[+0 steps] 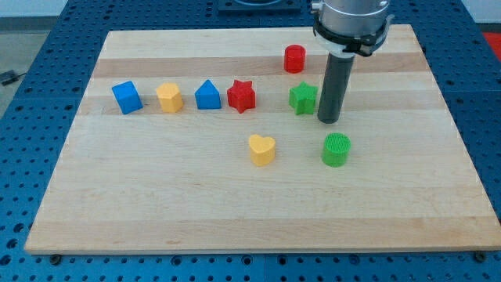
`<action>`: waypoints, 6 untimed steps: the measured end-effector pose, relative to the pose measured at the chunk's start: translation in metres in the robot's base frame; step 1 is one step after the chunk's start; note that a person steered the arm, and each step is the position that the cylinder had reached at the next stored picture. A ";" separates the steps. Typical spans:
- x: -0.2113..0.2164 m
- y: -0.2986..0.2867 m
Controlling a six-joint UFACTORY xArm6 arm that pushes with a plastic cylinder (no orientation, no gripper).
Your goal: Drag the arm slightly towards the top of the board
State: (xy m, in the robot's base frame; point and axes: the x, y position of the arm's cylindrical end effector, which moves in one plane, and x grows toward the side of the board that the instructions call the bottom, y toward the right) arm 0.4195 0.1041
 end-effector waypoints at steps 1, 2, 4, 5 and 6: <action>-0.006 -0.008; -0.009 -0.023; -0.017 -0.009; -0.033 0.016; -0.087 0.053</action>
